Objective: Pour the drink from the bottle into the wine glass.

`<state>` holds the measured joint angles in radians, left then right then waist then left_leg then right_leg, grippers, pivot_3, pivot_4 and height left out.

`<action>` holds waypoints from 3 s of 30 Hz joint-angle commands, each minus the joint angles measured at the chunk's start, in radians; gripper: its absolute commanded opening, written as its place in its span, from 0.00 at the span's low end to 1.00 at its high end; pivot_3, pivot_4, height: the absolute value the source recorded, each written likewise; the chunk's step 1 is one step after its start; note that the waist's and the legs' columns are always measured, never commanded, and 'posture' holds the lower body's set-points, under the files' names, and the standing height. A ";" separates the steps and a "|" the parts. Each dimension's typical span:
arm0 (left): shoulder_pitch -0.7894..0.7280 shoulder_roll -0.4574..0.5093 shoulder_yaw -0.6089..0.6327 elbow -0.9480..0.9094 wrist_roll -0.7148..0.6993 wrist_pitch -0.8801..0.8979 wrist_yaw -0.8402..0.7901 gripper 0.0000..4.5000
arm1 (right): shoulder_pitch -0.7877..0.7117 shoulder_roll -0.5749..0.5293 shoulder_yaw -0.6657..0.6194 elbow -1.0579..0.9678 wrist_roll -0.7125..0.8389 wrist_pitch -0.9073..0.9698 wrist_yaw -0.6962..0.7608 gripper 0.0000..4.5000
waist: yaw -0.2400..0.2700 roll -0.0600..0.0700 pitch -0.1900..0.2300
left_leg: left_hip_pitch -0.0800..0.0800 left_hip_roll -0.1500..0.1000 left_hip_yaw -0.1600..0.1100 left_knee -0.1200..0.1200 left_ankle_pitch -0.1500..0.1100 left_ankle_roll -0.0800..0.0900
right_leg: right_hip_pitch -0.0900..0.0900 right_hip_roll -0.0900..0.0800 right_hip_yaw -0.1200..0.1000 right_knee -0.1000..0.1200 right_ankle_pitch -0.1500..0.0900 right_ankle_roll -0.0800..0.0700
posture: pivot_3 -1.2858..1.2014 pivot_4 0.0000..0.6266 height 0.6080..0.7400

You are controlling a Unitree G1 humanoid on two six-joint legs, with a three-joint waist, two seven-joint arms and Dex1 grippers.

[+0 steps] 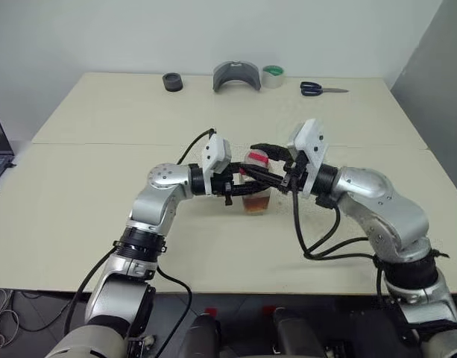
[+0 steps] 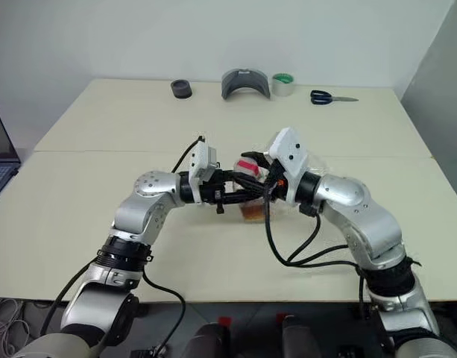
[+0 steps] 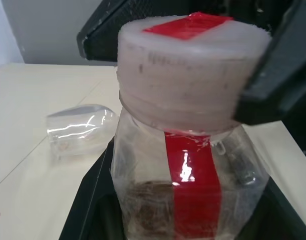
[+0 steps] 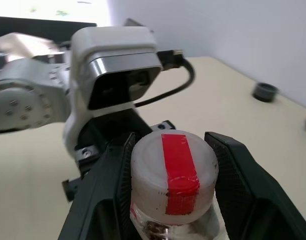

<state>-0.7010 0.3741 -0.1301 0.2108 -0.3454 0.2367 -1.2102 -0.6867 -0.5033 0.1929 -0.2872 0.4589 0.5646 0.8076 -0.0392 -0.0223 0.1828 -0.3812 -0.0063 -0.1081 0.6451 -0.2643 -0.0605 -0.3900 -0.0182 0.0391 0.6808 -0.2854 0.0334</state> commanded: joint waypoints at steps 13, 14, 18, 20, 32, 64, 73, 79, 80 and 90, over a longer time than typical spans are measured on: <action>-0.008 0.041 0.073 0.012 -0.030 0.021 0.037 0.40 | 0.081 0.027 -0.154 -0.205 0.101 0.138 -0.121 1.00 | 0.007 0.001 0.001 | -0.004 0.000 -0.002 0.000 0.000 0.000 | -0.002 -0.003 0.000 0.000 0.000 -0.001 | 0.52 0.24 1.00; -0.012 0.041 0.073 0.021 -0.029 0.018 0.034 0.40 | 0.099 0.048 -0.150 -0.249 0.085 0.169 -0.187 1.00 | 0.006 0.001 0.001 | -0.004 0.000 -0.002 0.000 0.000 0.000 | -0.003 -0.002 0.000 0.000 0.000 -0.001 | 0.52 0.24 1.00; -0.036 0.041 0.063 0.069 -0.018 -0.002 0.014 0.40 | 0.130 0.164 -0.069 -0.335 -0.035 0.221 -0.422 1.00 | 0.003 0.001 0.001 | -0.003 0.000 -0.001 0.000 0.000 0.000 | -0.003 -0.001 0.000 0.001 0.000 0.000 | 0.52 0.24 1.00; -0.050 0.039 0.060 0.091 -0.012 -0.012 0.005 0.40 | 0.130 0.208 -0.033 -0.336 -0.081 0.230 -0.487 1.00 | 0.003 0.001 0.001 | -0.003 0.001 -0.001 0.000 0.000 0.000 | -0.004 0.000 0.000 0.002 0.000 0.000 | 0.52 0.24 1.00; -0.086 0.019 0.037 0.157 0.017 -0.069 -0.038 0.40 | 0.110 0.327 0.033 -0.269 -0.181 0.264 -0.592 1.00 | 0.004 0.001 0.001 | -0.009 0.000 -0.001 0.000 0.000 0.000 | -0.009 -0.001 0.001 0.001 0.000 -0.001 | 0.52 0.24 1.00; -0.078 0.033 0.039 0.147 0.027 -0.124 -0.060 0.40 | -0.132 0.068 0.007 0.246 -0.099 -0.079 0.131 0.54 | -0.017 0.001 0.001 | -0.015 0.000 0.000 0.002 0.001 0.001 | -0.016 -0.001 0.001 0.006 0.001 -0.001 | 0.52 0.24 1.00; -0.089 0.019 0.045 0.176 0.033 -0.132 -0.026 0.40 | 0.132 0.140 -0.115 -0.273 -0.049 0.224 -0.263 0.87 | -0.008 0.001 0.001 | -0.018 0.000 -0.002 0.003 0.003 -0.002 | -0.017 -0.004 0.000 0.006 0.001 0.000 | 0.52 0.24 1.00; -0.126 0.005 0.045 0.228 0.039 -0.149 -0.018 0.40 | 0.178 0.323 0.006 -0.351 -0.221 0.264 -0.572 0.87 | -0.017 0.001 0.001 | -0.015 -0.001 -0.001 0.004 0.003 -0.001 | -0.018 -0.001 0.001 0.011 0.001 0.000 | 0.52 0.24 1.00; -0.129 0.002 0.045 0.233 0.039 -0.151 -0.019 0.40 | 0.171 0.340 0.019 -0.334 -0.260 0.250 -0.611 0.87 | -0.016 0.001 0.001 | -0.015 -0.001 -0.001 0.004 0.003 -0.001 | -0.018 -0.001 0.001 0.013 0.000 0.000 | 0.52 0.24 1.00; -0.145 -0.009 0.040 0.261 0.046 -0.168 -0.027 0.40 | 0.125 0.400 0.044 -0.232 -0.365 0.180 -0.684 0.87 | -0.018 0.001 0.001 | -0.015 -0.001 0.000 0.003 0.004 -0.003 | -0.019 -0.001 0.002 0.013 0.000 -0.001 | 0.52 0.24 1.00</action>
<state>-0.8183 0.3674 -0.1077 0.4972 -0.2907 0.0979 -1.2295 -0.5394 -0.1060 0.2595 -0.5016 0.1204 0.7742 0.1415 -0.0572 -0.0210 0.1836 -0.3965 -0.0078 -0.1083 0.6480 -0.2602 -0.0631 -0.4088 -0.0196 0.0408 0.6936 -0.2851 0.0326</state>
